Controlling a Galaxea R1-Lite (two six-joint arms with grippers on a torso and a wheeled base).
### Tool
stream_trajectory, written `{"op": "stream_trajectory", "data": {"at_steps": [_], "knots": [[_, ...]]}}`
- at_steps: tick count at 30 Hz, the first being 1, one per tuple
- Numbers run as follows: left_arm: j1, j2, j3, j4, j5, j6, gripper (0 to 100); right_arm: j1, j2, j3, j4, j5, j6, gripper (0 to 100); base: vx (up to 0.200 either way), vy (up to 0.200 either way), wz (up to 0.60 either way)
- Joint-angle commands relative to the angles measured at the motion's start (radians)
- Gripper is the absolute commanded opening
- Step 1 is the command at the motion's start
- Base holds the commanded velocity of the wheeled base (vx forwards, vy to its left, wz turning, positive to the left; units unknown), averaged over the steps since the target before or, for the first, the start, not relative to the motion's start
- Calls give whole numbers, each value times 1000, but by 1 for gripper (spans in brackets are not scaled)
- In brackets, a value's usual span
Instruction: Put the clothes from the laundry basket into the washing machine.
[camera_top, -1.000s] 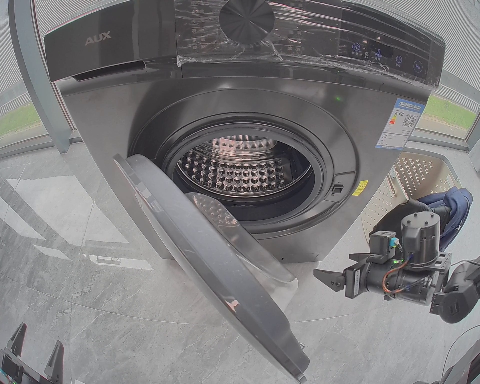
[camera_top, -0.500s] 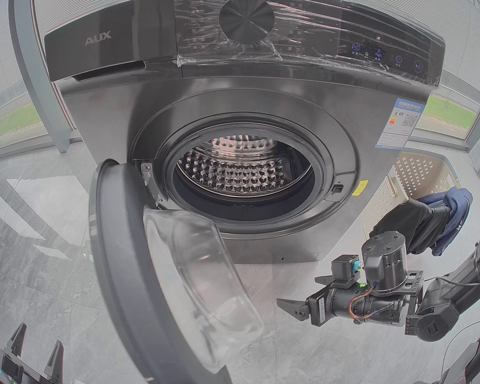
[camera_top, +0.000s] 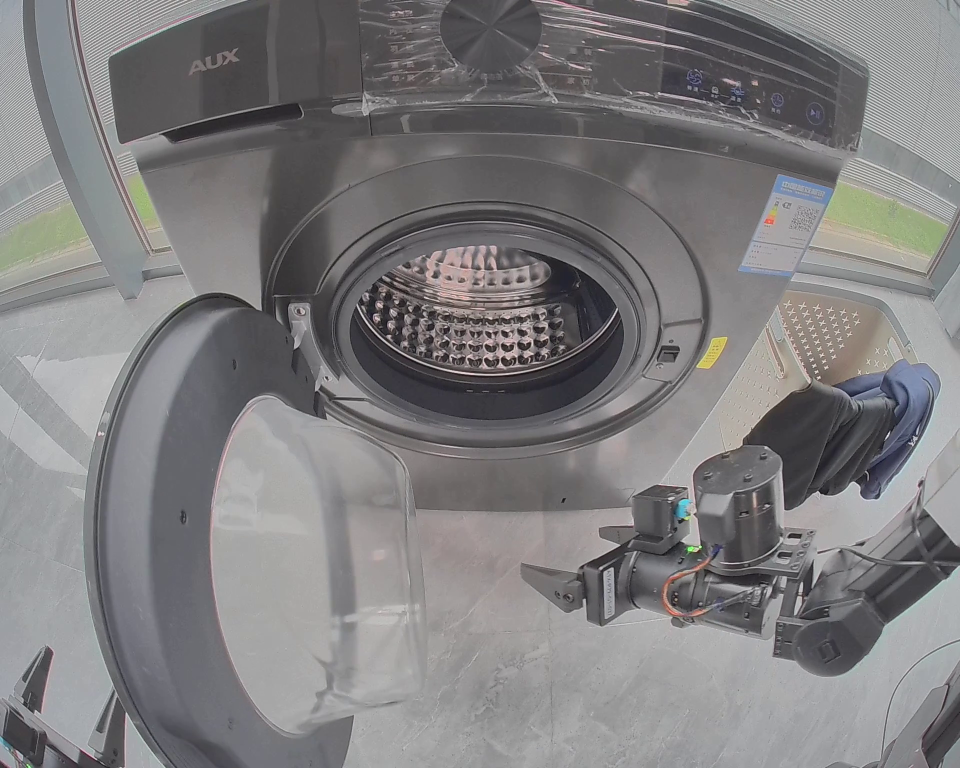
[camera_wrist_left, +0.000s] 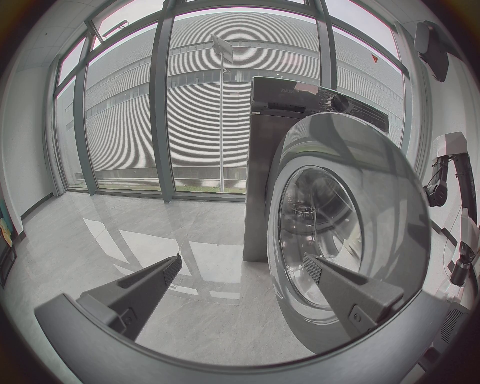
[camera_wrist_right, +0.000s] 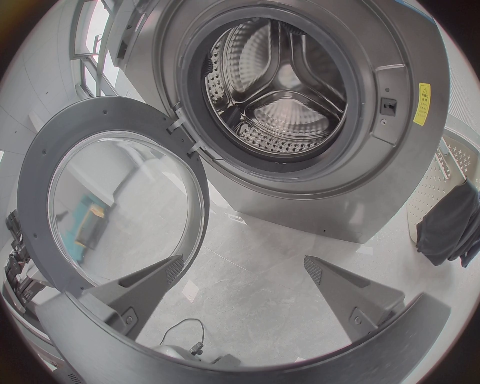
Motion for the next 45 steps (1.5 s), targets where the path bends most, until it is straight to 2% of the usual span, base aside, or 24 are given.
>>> {"op": "stream_trajectory", "data": {"at_steps": [1, 6, 17, 21, 32, 35, 41, 45], "knots": [[0, -10, 15, 0, 1, 0, 100, 12, 111, -74, -18, 5, 0, 100, 0, 0, 0], [0, -10, 13, 0, 1, 0, 100, 49, 212, -203, -19, 8, 7, 100, 0, 0, 0], [0, -10, 13, 0, 1, 0, 100, 113, 320, -335, -42, 1, 18, 100, 0, 0, 0], [0, -10, 15, 0, 1, 0, 100, 121, 335, -368, -47, 1, 18, 100, 0, 0, 0], [0, -10, 15, 0, 1, 1, 100, 108, 323, -371, -48, -2, 38, 100, -55, 0, 0], [0, -10, 15, 0, 1, 1, 100, 108, 334, -397, -48, -1, 39, 100, 0, 0, 0], [0, -10, 15, 0, 1, 1, 100, 151, 392, -471, -53, -4, 49, 100, 0, 0, 0], [0, -10, 13, 0, 1, 1, 100, 174, 421, -517, -97, -25, 73, 100, 0, 0, 0]]}}
